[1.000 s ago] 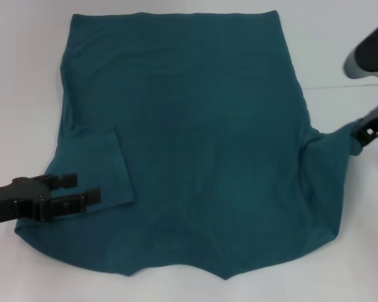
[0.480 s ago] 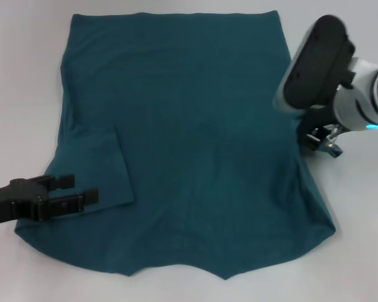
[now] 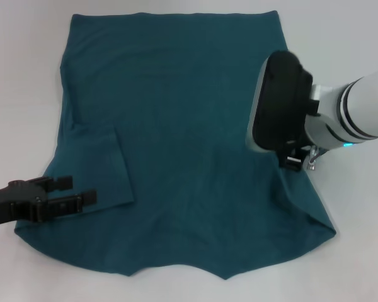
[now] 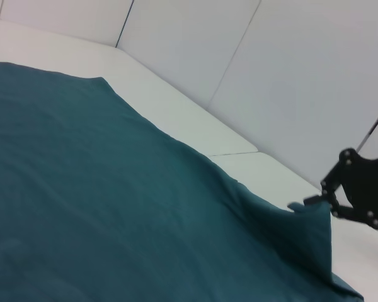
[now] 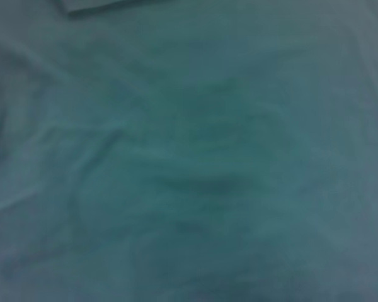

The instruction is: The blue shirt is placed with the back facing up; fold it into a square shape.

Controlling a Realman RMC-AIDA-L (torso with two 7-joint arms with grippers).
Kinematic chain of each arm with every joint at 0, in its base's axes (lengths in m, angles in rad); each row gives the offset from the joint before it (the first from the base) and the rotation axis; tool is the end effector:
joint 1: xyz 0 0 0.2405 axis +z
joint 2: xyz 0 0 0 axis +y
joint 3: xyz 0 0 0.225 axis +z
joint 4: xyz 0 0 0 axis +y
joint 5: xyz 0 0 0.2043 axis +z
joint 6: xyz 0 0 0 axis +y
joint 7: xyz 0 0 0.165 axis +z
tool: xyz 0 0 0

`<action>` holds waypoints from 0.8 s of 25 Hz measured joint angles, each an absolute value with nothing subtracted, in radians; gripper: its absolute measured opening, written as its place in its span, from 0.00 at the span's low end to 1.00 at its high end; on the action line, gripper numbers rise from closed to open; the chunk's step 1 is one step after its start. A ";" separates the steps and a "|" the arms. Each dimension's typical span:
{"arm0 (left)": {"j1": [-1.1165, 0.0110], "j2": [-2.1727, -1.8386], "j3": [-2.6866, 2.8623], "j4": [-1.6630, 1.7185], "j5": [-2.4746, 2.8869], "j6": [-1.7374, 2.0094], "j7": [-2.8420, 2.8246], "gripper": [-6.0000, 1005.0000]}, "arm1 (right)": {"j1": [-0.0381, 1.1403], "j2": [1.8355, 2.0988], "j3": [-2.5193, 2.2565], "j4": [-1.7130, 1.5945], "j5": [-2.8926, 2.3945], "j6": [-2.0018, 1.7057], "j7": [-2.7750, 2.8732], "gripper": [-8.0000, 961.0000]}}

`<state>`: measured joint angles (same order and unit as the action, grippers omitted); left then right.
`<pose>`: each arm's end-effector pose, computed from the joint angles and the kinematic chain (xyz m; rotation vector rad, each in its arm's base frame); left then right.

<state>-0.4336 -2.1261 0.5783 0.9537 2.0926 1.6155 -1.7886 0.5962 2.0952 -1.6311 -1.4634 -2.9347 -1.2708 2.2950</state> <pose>-0.2447 0.3133 0.0406 -2.5187 -1.0387 -0.6681 0.1405 0.3766 -0.0028 -2.4094 0.0113 -0.7225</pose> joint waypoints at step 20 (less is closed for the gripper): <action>-0.442 -2.116 0.578 0.928 2.093 1.598 -1.779 0.86 | 0.618 2.092 -1.432 -1.445 -2.932 -1.308 2.449 0.61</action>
